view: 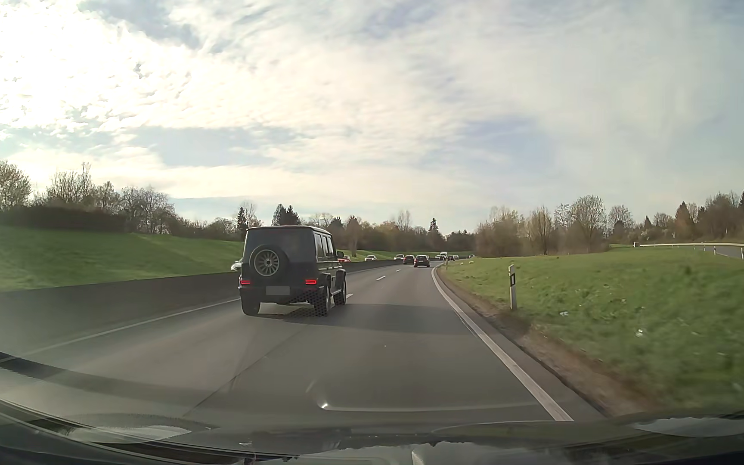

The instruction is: Follow the waypoints while adhering to traffic rules and regulations

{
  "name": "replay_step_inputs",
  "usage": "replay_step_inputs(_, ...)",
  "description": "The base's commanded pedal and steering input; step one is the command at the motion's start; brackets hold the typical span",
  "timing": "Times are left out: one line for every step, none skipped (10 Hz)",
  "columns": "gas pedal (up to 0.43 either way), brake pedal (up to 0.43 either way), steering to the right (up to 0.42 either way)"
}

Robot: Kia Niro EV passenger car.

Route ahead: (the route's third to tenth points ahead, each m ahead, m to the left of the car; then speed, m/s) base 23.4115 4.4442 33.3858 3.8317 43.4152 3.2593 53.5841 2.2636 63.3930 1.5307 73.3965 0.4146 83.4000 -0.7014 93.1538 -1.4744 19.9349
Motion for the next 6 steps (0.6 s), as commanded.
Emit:
replay_step_inputs(0.22, 0.0, 0.005)
replay_step_inputs(0.22, 0.0, 0.005)
replay_step_inputs(0.22, 0.0, 0.005)
replay_step_inputs(0.22, 0.0, 0.006)
replay_step_inputs(0.22, 0.0, 0.005)
replay_step_inputs(0.22, 0.0, 0.005)
